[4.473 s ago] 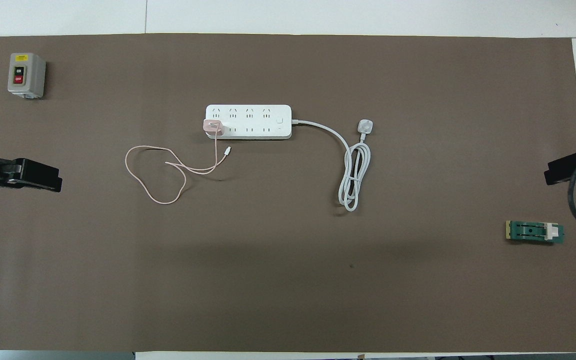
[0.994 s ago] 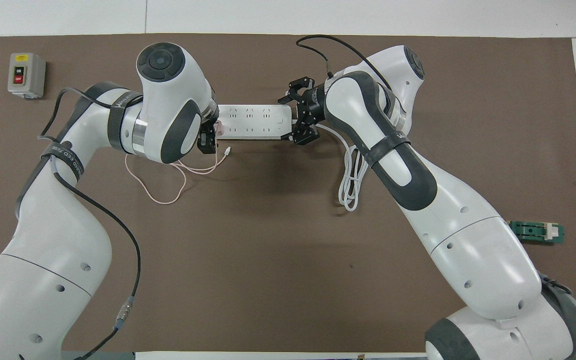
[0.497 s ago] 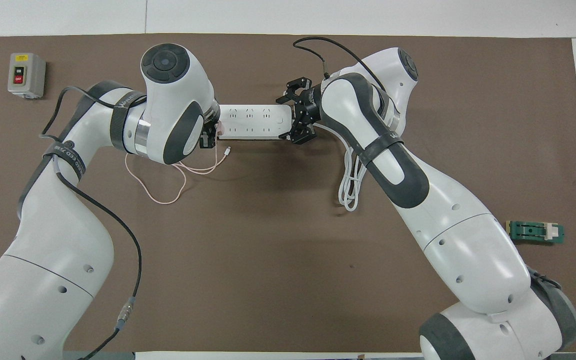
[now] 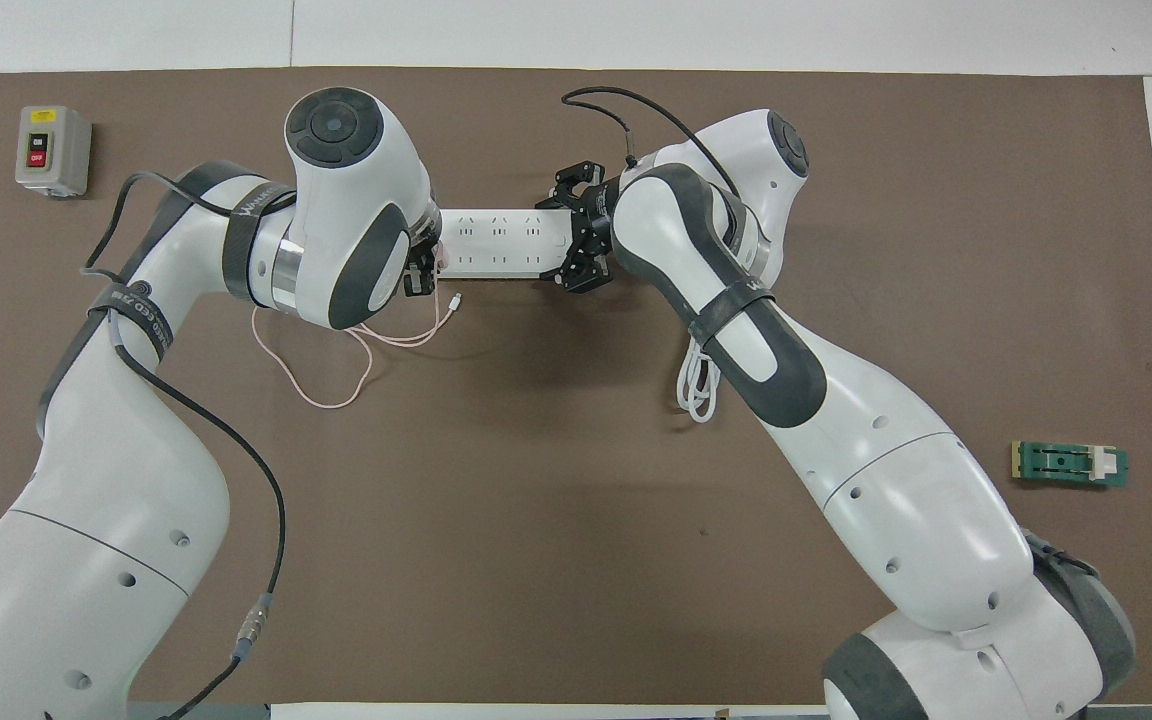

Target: Unplug charger and place it aside

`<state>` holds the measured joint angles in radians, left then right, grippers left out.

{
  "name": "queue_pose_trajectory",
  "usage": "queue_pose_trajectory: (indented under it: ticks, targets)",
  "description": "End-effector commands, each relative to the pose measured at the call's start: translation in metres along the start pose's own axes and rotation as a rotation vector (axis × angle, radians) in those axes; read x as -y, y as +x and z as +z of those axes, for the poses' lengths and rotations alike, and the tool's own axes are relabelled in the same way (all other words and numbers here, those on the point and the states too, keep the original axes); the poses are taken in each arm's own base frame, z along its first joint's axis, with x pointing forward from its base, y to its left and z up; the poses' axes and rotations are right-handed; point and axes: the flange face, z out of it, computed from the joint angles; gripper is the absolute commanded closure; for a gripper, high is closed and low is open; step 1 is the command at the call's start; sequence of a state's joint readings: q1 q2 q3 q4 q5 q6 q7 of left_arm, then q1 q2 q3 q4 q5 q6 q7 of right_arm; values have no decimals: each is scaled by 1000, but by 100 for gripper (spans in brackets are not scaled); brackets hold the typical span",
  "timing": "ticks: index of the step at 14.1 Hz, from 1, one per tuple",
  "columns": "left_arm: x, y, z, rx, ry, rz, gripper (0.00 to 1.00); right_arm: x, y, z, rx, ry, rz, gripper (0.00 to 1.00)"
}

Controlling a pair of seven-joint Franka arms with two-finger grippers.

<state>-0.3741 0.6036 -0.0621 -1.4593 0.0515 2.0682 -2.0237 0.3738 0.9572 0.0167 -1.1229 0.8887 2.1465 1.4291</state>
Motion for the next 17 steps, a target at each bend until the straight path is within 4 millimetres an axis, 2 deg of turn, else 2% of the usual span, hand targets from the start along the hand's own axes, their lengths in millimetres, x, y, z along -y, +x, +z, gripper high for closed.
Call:
queue_pose_trajectory:
  ticks: [1,9,13,16,17]
  targets:
    - [-7,-2,-2,-20,-34,-24,100,6,2,1,1,19,1,49]
    - [-5,-3,-6,-41,-33,-7,100,6,1,2,-1,31,2,49]
    - [-5,-1,-31,-62,-1,3,100,8,1,0,-6,51,0,49]
    - [0,1,-68,-63,9,52,100,8,1,1,-6,50,-1,49]
    - [1,0,-78,-56,-1,63,100,3,-6,8,-5,41,-10,49]
